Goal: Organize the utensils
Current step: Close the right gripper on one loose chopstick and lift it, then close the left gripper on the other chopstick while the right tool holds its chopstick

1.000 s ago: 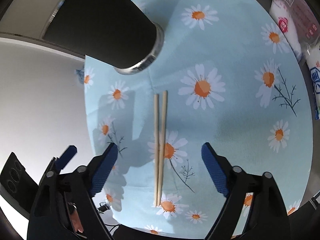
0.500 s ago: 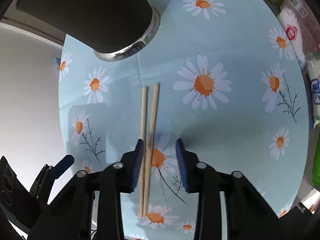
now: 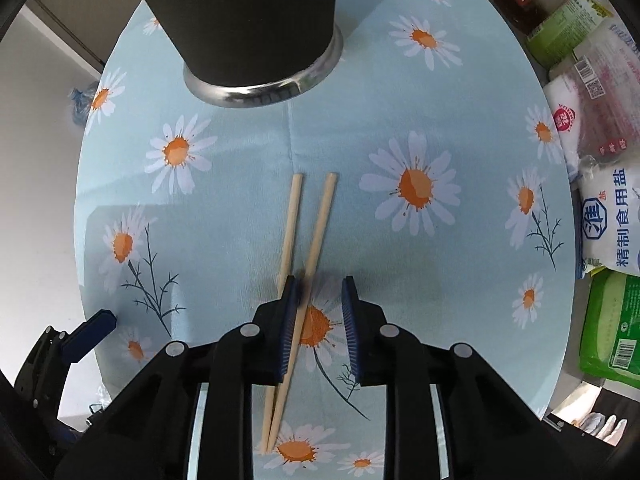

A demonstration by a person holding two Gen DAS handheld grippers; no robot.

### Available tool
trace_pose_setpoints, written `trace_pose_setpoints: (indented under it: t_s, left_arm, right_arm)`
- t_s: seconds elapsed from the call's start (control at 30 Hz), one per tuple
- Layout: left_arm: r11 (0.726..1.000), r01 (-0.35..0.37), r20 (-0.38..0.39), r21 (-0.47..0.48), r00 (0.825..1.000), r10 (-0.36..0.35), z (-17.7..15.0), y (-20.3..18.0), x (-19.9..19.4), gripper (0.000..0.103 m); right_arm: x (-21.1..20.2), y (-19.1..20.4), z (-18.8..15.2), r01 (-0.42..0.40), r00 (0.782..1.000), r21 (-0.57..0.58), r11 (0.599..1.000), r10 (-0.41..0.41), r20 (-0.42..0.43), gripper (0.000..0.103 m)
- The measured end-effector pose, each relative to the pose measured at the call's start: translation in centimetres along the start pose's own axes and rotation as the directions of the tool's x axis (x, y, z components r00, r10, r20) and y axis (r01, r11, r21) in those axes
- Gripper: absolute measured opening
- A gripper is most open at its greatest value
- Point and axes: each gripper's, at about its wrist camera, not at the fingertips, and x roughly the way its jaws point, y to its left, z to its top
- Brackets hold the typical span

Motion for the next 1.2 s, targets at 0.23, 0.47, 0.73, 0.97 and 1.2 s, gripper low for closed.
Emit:
trace_pose_setpoints:
  t_s: [0.23,0.47,0.73,0.97,1.2]
  left_arm:
    - [1.000,0.015,0.002,0.005,1.000,-0.015,0.2,-0.4,0.3,0.080]
    - [1.000,0.012,0.001,0.002,1.000,-0.012,0.4,-1.3,0.8,0.080]
    - [0.998,-0.033,-0.033,0.057,0.999,0.035,0.8,-4.5,2.4,0.080]
    - [0.986,-0.144,-0.023,0.087,0.989,0.146,2.3,-6.6,3.7,0.078]
    - [0.953,-0.276,-0.092,0.127,0.953,0.289,4.0,-8.7,6.2,0.057]
  right_arm:
    - [-0.1,-0.7,-0.7,0.012,1.000,-0.010,1.000,-0.012,0.011,0.008]
    - [-0.8,-2.4,-2.4,0.008,1.000,-0.035,0.999,-0.008,0.011,0.005]
    - [-2.5,-9.2,-3.4,-0.132,0.991,0.022,0.991,0.131,0.025,0.005]
    - [-3.9,-13.5,-3.6,-0.222,0.974,0.034,0.974,0.220,0.062,0.005]
    - [-5.2,-16.4,-3.7,-0.304,0.950,0.037,0.952,0.300,0.083,0.005]
